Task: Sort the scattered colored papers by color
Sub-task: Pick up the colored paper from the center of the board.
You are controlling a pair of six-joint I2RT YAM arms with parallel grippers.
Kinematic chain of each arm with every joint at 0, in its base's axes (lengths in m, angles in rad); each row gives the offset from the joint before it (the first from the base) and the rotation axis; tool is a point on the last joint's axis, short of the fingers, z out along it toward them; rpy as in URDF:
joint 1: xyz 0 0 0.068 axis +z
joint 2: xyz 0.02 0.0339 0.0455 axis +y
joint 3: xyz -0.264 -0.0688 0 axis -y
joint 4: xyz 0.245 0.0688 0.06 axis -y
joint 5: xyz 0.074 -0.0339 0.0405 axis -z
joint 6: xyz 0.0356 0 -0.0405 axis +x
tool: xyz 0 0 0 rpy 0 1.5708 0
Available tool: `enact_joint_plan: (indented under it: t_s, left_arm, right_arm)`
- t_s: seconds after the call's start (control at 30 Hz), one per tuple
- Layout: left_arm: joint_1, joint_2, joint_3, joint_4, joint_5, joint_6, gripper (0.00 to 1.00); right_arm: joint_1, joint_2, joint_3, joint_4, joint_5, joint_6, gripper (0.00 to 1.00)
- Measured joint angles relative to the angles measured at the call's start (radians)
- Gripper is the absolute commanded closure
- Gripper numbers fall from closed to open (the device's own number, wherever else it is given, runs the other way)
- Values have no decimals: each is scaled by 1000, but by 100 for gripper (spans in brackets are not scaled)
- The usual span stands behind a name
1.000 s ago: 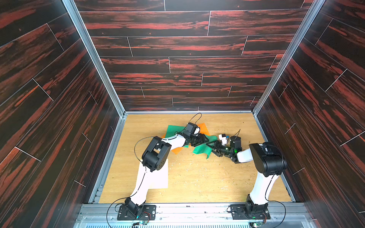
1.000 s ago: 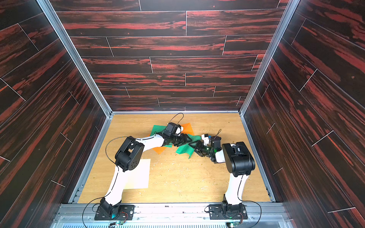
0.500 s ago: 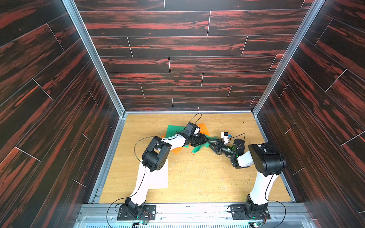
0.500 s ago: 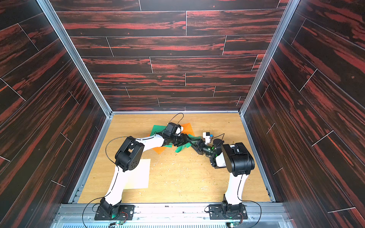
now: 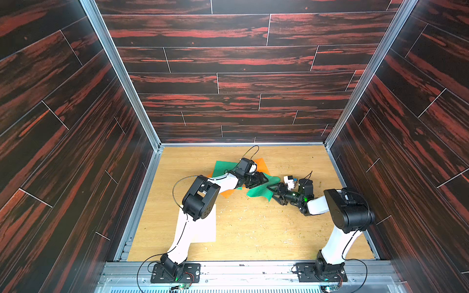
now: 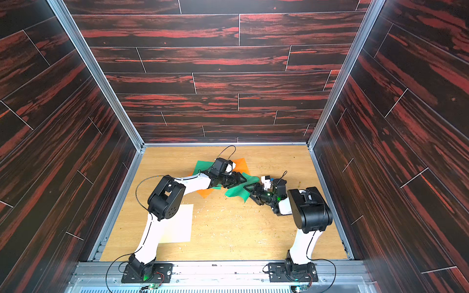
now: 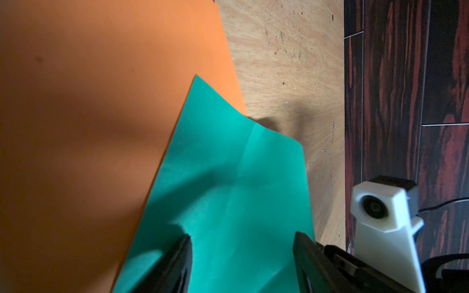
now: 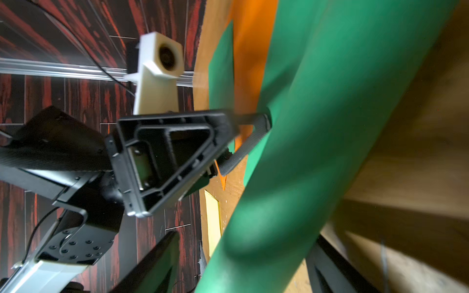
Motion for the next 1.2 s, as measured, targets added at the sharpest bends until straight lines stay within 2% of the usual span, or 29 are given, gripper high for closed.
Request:
enact_joint_plan:
  t_s: [0.17,0.4,0.5,0.67,0.87,1.07,1.2]
  left_arm:
    - [0,0,-2,4,1,0,32]
    - [0,0,-8,15,3,0,32]
    - [0,0,-8,18,3,0,32]
    - [0,-1,-12,24,3,0,32]
    - [0,-2,-13,25,3,0,32]
    - [0,-2,-14,26,3,0,32]
    - [-1,-3,-15,26,2,0,32]
  right_arm:
    - [-1,45,-44,110,-24,111,17]
    - [-2,219,-137,655,-49,447,15]
    - [-5,282,-150,815,-50,556,16]
    - [-6,277,-165,822,-46,609,16]
    - [-11,262,-194,822,-37,617,23]
    - [-29,229,-232,765,-36,499,33]
    - [-41,113,-216,520,-10,331,36]
